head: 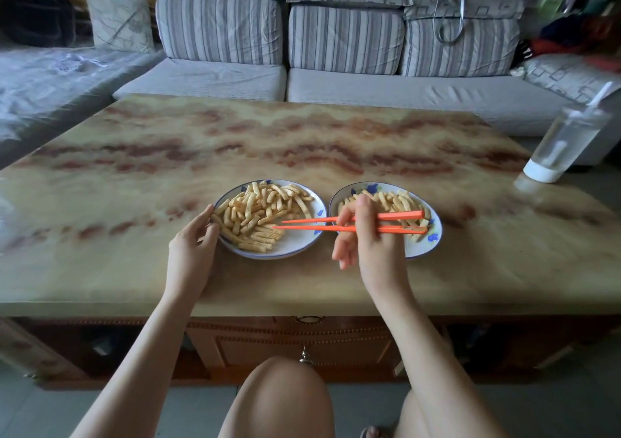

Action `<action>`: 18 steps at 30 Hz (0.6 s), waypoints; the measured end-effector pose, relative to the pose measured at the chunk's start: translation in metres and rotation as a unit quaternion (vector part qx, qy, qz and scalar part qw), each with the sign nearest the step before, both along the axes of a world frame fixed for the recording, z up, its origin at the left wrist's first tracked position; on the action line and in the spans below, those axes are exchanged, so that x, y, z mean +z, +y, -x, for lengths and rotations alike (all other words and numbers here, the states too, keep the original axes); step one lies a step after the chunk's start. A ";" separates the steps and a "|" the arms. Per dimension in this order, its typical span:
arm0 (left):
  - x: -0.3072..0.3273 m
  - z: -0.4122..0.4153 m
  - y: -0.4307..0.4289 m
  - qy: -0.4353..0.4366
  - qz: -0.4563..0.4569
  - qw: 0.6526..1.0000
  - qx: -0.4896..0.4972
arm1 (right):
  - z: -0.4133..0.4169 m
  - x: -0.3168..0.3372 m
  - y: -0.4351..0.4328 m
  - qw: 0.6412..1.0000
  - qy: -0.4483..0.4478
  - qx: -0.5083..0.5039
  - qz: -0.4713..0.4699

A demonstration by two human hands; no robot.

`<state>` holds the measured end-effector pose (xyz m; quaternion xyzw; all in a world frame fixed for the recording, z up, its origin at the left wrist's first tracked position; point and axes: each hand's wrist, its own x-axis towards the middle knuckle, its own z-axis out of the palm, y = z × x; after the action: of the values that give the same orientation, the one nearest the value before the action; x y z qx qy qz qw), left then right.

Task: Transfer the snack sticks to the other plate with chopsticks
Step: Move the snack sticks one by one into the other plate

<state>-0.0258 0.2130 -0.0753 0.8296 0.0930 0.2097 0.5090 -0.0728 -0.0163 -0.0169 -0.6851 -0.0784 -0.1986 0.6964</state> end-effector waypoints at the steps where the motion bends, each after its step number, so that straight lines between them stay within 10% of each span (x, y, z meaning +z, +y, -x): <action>1: 0.000 0.000 0.000 0.000 0.002 1.000 -0.001 | -0.001 -0.001 0.002 1.000 0.001 0.008 0.003; 18: 0.002 0.003 -0.001 0.003 0.001 1.000 -0.003 | 0.007 0.006 -0.018 0.994 -0.009 -0.088 -0.058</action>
<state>-0.0284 0.2123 -0.0734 0.8304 0.0922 0.2051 0.5098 -0.0798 -0.0347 -0.0104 -0.6459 -0.0127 -0.2694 0.7142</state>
